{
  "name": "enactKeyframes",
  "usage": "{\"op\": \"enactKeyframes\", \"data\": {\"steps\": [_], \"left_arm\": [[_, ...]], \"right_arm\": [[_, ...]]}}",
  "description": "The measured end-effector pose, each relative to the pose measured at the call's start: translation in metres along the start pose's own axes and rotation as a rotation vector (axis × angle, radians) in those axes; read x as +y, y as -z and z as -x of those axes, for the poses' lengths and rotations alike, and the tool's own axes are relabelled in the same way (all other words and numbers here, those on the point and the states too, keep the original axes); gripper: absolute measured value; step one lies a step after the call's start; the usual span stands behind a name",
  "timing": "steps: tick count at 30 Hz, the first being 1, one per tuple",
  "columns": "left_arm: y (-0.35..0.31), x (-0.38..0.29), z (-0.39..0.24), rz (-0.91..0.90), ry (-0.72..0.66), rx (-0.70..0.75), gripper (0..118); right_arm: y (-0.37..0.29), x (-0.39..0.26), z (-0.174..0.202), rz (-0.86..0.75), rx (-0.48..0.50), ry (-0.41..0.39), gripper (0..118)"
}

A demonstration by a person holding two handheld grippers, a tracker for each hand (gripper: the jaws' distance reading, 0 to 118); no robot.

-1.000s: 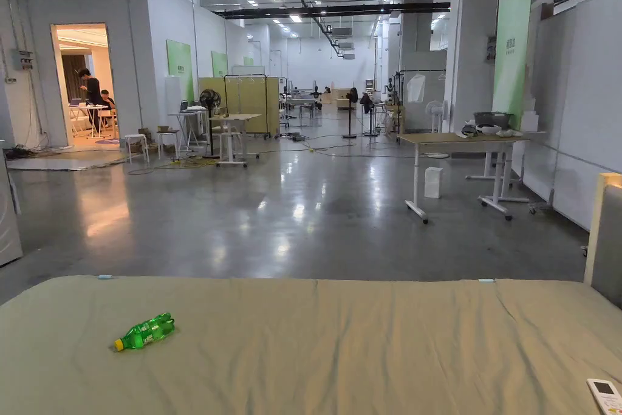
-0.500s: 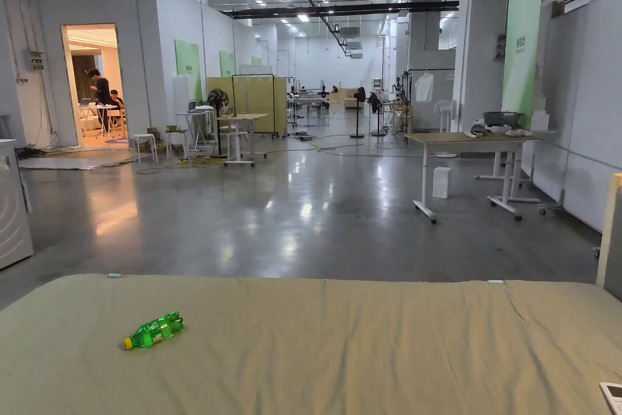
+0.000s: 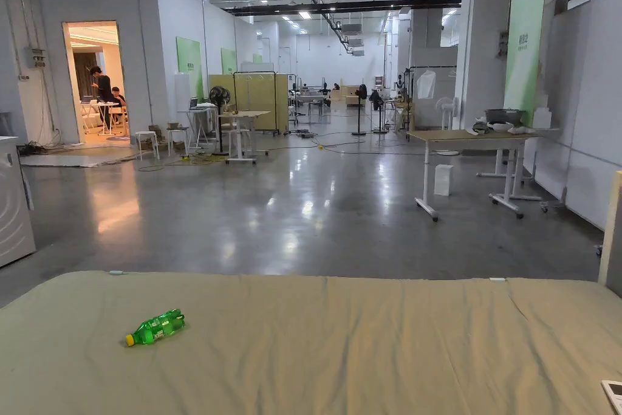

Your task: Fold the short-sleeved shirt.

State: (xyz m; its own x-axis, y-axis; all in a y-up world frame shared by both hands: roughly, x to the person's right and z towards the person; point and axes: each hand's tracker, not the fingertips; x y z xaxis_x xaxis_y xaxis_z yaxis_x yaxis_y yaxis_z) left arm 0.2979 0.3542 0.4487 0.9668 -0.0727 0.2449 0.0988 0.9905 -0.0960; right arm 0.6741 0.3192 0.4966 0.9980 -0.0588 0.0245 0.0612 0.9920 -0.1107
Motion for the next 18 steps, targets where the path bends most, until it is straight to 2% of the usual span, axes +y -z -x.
{"op": "enactKeyframes", "data": {"steps": [13,18], "left_arm": [[0.0006,-0.0008,0.0002,0.009,0.007,0.009,118],[0.0004,-0.0001,0.0012,0.005,0.003,0.021,118]], "right_arm": [[0.0003,-0.0010,0.0012,0.009,-0.013,-0.004,118],[-0.0034,0.0022,0.0071,0.005,-0.038,-0.049,118]]}}
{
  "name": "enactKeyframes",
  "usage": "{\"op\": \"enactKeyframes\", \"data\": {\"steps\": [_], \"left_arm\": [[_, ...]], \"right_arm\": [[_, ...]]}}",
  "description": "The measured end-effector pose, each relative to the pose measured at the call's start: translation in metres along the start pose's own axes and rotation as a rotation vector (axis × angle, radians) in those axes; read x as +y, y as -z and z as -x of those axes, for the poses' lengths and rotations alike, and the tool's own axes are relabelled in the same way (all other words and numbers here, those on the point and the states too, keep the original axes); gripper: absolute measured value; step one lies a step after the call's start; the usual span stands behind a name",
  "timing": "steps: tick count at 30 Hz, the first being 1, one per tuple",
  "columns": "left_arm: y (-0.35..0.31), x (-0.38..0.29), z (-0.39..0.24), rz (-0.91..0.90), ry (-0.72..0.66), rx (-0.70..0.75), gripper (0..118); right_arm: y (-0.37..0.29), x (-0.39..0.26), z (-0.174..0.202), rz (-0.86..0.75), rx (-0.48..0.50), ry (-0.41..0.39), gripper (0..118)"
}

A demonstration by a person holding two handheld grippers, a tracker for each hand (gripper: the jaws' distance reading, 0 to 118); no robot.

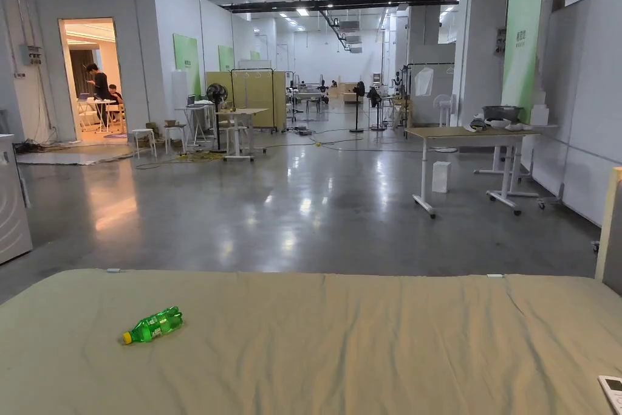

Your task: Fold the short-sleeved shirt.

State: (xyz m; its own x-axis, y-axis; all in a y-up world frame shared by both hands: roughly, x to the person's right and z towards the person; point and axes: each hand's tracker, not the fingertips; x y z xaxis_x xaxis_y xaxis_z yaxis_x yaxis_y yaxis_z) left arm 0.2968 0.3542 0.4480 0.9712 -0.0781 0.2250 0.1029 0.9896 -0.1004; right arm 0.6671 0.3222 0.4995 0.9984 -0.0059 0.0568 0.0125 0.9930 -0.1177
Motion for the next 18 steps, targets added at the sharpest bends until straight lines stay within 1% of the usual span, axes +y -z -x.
{"op": "enactKeyframes", "data": {"steps": [2,3,4,5,7,9,11,14,18], "left_arm": [[0.000,0.001,0.001,0.003,-0.004,-0.004,118],[0.001,0.001,0.001,0.002,-0.003,-0.005,118],[0.001,0.001,0.001,0.001,-0.003,-0.004,118],[0.001,0.001,0.001,0.003,-0.002,-0.004,118],[0.001,0.001,0.000,0.007,0.001,-0.002,118],[0.001,0.002,-0.001,0.007,0.003,0.004,118],[0.001,0.002,0.000,0.007,-0.001,0.004,118],[0.002,0.004,0.001,0.004,-0.014,0.000,118],[0.002,0.007,0.002,0.007,-0.044,-0.005,118]], "right_arm": [[0.001,0.003,0.002,-0.003,-0.005,-0.003,118],[0.002,0.004,0.003,0.006,-0.018,0.012,118],[0.003,0.006,0.004,0.025,-0.075,0.047,118],[0.003,0.008,0.007,0.031,-0.118,0.061,118],[0.004,0.013,0.010,0.072,-0.166,0.079,118],[0.006,0.018,0.008,0.091,-0.140,0.101,118],[0.007,0.021,0.006,0.115,-0.096,0.145,118],[0.006,0.028,0.011,0.128,-0.129,0.167,118],[0.006,0.030,0.018,0.152,-0.134,0.175,118]]}}
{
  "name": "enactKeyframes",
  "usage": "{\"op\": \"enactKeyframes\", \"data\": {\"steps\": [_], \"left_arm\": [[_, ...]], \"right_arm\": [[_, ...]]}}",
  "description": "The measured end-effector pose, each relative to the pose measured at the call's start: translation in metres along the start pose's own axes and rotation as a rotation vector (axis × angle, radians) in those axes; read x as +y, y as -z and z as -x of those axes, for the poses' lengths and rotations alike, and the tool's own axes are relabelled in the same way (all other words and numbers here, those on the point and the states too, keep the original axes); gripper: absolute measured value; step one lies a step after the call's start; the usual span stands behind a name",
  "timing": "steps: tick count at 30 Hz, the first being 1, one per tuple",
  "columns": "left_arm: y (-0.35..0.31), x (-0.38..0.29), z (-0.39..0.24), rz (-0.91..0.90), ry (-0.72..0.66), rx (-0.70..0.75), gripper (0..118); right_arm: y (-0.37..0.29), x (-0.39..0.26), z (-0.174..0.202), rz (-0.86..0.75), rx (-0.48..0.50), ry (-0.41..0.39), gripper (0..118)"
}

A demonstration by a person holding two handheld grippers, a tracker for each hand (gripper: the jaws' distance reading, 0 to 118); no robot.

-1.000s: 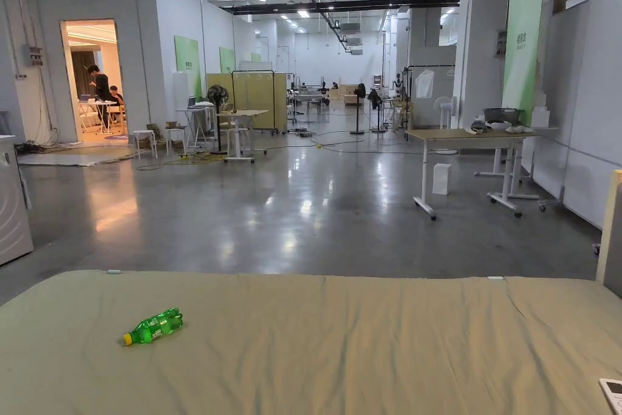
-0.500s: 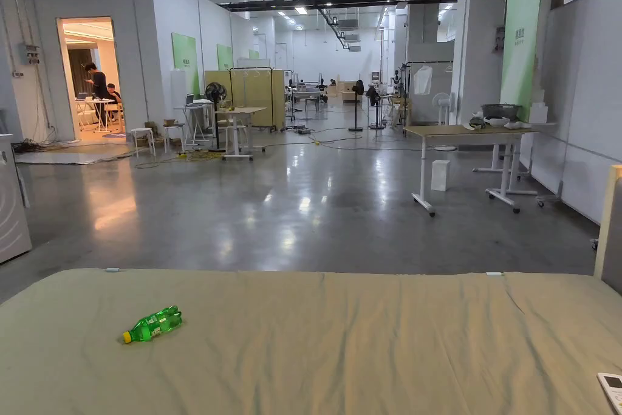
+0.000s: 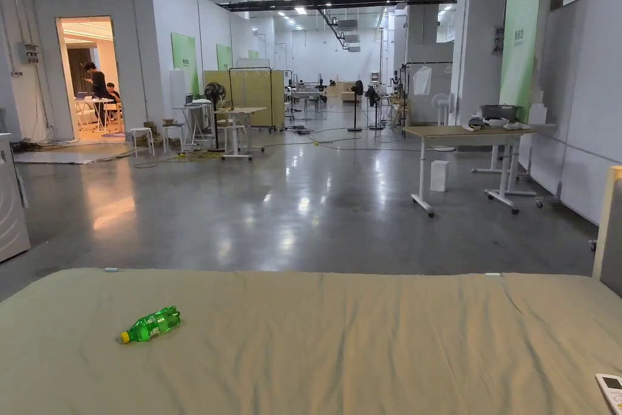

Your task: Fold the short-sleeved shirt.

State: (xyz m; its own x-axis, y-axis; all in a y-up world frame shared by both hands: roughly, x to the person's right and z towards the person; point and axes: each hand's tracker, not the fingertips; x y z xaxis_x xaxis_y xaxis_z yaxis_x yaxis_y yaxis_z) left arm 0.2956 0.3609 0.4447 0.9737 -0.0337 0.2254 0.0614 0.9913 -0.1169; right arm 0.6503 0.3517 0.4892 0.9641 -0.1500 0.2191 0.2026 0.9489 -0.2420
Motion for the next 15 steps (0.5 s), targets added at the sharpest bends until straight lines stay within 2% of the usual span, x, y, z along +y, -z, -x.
{"op": "enactKeyframes", "data": {"steps": [4,9,15], "left_arm": [[-0.001,0.000,0.000,-0.004,-0.010,-0.015,118],[0.000,-0.001,-0.001,-0.003,-0.007,-0.019,118],[-0.001,0.000,-0.002,-0.005,-0.008,-0.024,118]], "right_arm": [[-0.002,0.000,0.007,0.010,0.031,-0.055,118],[-0.002,-0.002,0.010,0.036,0.040,-0.017,118],[-0.001,-0.001,0.015,0.059,0.042,-0.053,118]]}}
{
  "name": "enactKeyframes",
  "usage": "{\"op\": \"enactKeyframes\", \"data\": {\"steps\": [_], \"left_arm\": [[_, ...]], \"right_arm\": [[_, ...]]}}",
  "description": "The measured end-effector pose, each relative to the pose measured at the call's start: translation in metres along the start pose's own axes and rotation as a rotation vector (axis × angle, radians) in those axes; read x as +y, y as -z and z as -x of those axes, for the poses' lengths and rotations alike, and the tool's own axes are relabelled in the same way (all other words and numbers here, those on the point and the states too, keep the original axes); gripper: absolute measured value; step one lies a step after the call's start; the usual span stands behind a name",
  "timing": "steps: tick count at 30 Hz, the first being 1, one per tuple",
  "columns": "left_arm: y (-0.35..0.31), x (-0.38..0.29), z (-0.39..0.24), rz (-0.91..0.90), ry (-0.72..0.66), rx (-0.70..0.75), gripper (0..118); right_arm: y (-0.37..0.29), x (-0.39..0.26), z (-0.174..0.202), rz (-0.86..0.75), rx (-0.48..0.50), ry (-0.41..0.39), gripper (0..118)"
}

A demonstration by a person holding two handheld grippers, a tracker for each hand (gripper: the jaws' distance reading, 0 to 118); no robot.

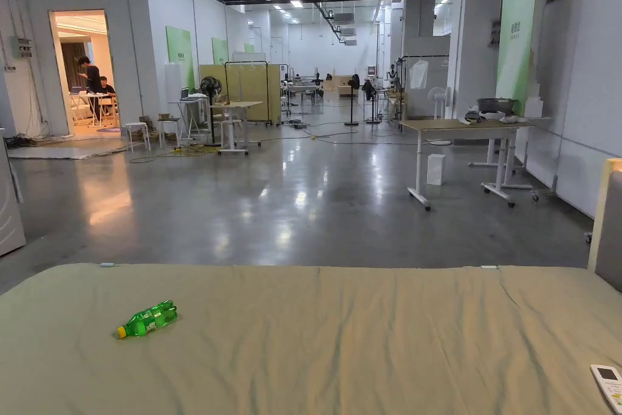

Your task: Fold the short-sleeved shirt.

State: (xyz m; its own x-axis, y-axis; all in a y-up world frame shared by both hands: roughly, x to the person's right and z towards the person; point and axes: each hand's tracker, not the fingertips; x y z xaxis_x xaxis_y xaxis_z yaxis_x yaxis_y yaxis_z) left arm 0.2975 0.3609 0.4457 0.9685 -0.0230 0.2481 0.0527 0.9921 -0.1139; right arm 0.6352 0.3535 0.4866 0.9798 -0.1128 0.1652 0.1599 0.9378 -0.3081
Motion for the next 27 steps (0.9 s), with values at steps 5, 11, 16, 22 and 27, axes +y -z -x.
{"op": "enactKeyframes", "data": {"steps": [5,11,16,22,27], "left_arm": [[0.001,0.000,-0.001,0.005,-0.001,-0.005,118],[0.000,0.000,-0.003,0.006,-0.001,-0.015,118],[-0.001,0.000,-0.004,0.004,-0.002,-0.019,118],[-0.005,0.000,-0.006,-0.015,0.017,-0.021,118],[-0.003,0.001,-0.008,-0.014,0.006,-0.031,118]], "right_arm": [[-0.004,0.004,0.003,-0.018,0.024,-0.041,118],[0.000,-0.002,-0.001,-0.035,0.105,-0.049,118],[-0.004,-0.007,-0.009,-0.213,0.143,-0.073,118],[-0.009,0.001,-0.007,-0.249,0.137,-0.126,118],[-0.009,-0.001,-0.002,-0.288,0.132,-0.185,118]]}}
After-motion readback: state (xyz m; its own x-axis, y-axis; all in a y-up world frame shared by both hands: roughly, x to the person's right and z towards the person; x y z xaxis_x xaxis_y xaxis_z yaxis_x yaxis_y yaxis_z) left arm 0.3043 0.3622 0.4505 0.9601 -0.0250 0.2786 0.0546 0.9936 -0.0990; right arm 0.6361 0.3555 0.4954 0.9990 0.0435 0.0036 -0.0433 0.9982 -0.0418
